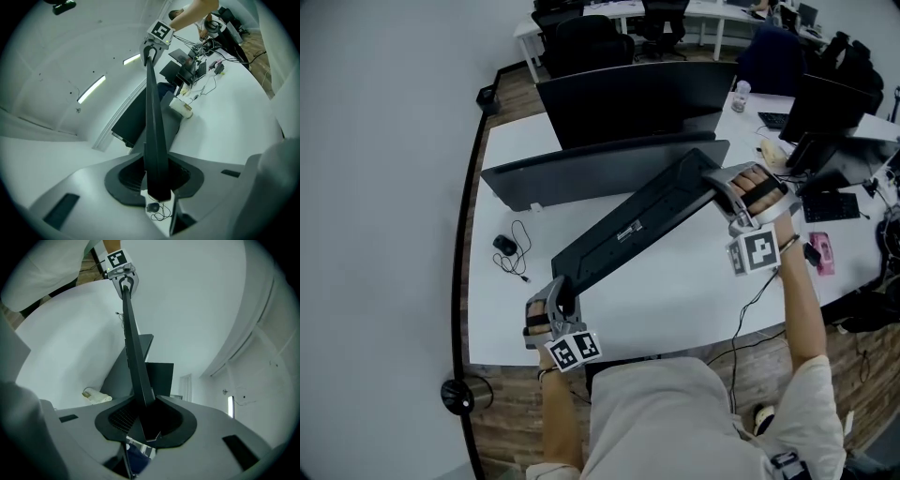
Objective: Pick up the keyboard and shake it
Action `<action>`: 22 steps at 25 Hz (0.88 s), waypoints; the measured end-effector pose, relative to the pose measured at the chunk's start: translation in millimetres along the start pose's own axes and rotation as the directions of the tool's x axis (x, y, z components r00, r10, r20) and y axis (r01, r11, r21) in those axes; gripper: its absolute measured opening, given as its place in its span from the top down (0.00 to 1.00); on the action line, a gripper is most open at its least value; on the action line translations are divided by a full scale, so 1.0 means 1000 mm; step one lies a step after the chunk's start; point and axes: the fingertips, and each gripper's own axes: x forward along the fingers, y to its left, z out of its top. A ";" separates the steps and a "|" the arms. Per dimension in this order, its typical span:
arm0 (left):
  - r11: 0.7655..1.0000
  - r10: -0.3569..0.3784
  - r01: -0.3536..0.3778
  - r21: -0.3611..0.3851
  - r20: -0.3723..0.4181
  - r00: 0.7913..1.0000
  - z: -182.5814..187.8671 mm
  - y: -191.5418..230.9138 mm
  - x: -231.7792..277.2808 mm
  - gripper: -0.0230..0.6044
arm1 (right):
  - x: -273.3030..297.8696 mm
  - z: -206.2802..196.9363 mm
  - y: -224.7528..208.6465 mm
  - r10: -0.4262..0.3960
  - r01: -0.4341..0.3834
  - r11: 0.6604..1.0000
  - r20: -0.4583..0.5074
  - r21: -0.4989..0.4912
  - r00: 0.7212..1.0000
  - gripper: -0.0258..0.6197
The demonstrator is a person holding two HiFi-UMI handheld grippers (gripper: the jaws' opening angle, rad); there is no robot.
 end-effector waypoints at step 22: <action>0.807 -0.151 0.135 0.575 -0.020 0.988 0.007 0.061 0.016 0.79 | 0.016 0.027 0.191 0.046 -0.014 0.783 -0.036 0.622 0.998 0.76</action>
